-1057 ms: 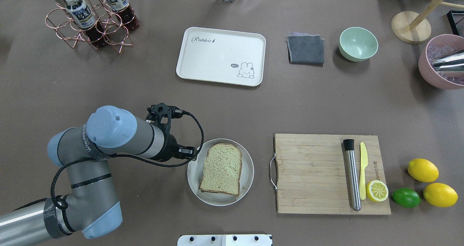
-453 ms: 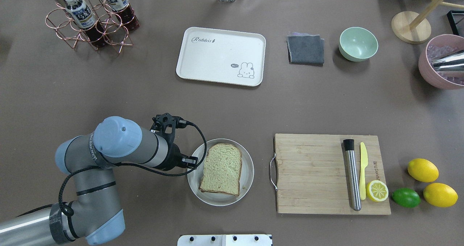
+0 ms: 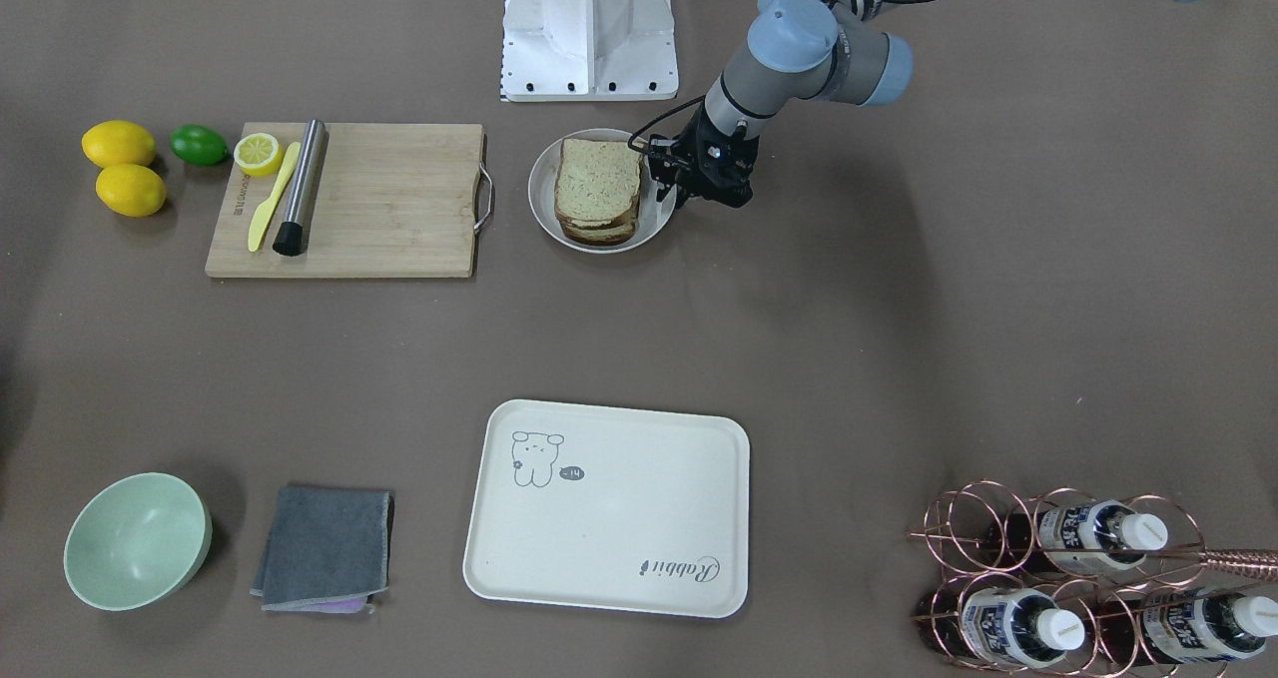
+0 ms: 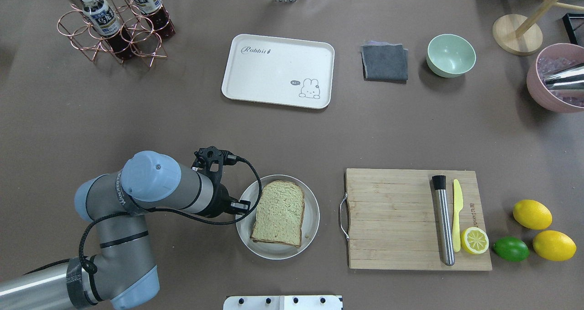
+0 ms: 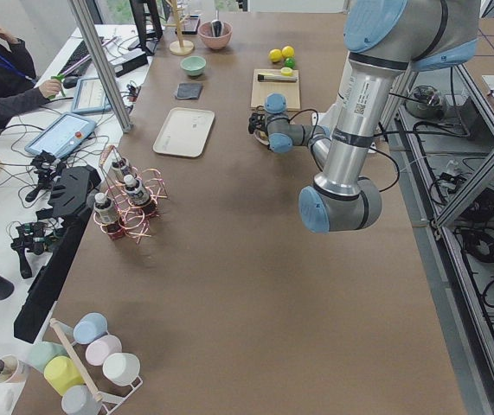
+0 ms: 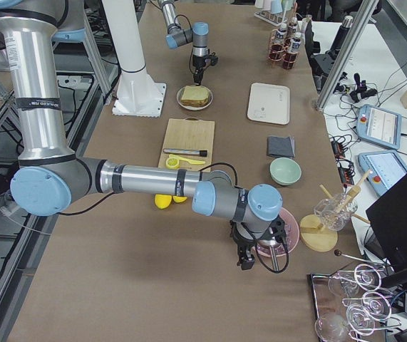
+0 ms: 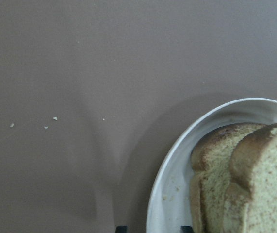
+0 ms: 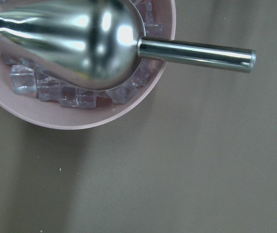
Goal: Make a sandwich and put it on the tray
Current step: 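Grasp the rim of the white plate with the left gripper, then carry the plate with the sandwich onto the rabbit-print tray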
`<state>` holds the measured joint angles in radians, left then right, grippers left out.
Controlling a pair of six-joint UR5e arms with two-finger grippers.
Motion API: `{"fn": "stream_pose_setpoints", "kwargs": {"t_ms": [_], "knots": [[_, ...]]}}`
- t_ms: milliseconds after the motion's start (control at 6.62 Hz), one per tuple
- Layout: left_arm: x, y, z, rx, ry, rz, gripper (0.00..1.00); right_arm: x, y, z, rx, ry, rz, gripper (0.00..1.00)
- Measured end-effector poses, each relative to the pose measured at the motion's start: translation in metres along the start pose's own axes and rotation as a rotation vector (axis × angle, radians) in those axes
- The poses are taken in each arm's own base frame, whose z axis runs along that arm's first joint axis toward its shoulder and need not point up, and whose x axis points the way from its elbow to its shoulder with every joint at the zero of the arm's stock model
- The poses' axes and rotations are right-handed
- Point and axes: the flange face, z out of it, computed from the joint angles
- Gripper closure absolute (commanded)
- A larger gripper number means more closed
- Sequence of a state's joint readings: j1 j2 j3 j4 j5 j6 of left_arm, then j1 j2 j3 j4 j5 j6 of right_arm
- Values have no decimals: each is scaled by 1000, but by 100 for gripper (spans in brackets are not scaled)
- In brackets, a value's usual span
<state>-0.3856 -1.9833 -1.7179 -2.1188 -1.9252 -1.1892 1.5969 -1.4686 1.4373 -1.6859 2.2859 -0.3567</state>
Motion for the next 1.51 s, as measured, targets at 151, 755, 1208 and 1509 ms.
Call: {"fn": "stream_pose_setpoints", "kwargs": {"t_ms": [151,755,1208,1509], "knots": [[1,0,-1,1,3,2,100,0,0,0,0,0,0,0],[-2,-23,-24,38,54,6,100,2,1,2,-3,0,1,0],[-28,-115,-63,30,78,-66,100,6,1,6,-14,2,22,0],[-57,-218,-82,-3,69,-108,100,11,0,11,-25,-1,41,0]]}}
